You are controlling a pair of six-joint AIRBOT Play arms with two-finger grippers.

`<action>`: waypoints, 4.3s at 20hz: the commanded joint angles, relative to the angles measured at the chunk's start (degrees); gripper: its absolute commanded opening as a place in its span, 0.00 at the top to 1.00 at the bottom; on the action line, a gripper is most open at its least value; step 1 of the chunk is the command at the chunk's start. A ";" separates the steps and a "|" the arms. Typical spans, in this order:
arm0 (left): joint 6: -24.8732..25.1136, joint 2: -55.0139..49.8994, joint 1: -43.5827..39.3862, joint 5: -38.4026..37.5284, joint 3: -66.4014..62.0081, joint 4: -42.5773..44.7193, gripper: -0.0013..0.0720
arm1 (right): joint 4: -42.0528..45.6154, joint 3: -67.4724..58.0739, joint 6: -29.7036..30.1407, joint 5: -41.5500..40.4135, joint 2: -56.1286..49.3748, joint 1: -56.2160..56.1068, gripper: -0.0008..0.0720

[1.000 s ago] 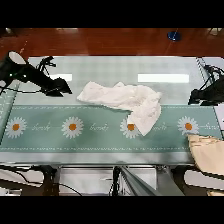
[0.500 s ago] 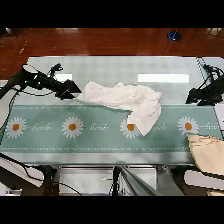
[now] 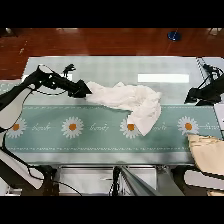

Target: Fold the shirts.

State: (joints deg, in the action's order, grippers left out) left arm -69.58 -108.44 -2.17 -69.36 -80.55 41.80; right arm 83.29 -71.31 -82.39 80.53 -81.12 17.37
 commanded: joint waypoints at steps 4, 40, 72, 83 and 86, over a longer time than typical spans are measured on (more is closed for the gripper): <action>-1.46 -1.90 -3.74 -1.55 -3.76 -0.24 0.94 | -1.03 -0.04 3.08 4.02 0.04 0.04 0.16; -0.52 26.60 9.18 -15.34 -33.86 -0.28 0.95 | -48.46 -2.82 17.42 -2.12 30.29 4.63 0.97; -14.01 66.42 -3.08 -0.96 33.40 15.23 0.95 | -25.57 14.36 -2.05 13.35 35.74 4.31 0.97; -11.91 50.86 -6.05 34.40 39.69 15.23 0.95 | -26.27 18.88 4.11 -9.14 11.76 4.31 0.97; -11.93 47.06 -6.08 33.77 39.69 13.51 0.95 | -27.74 18.88 6.95 -9.01 4.68 4.31 0.97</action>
State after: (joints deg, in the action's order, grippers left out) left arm -81.65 -57.74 -8.14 -37.89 -41.10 56.71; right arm 56.75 -52.60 -77.84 73.10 -69.93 21.69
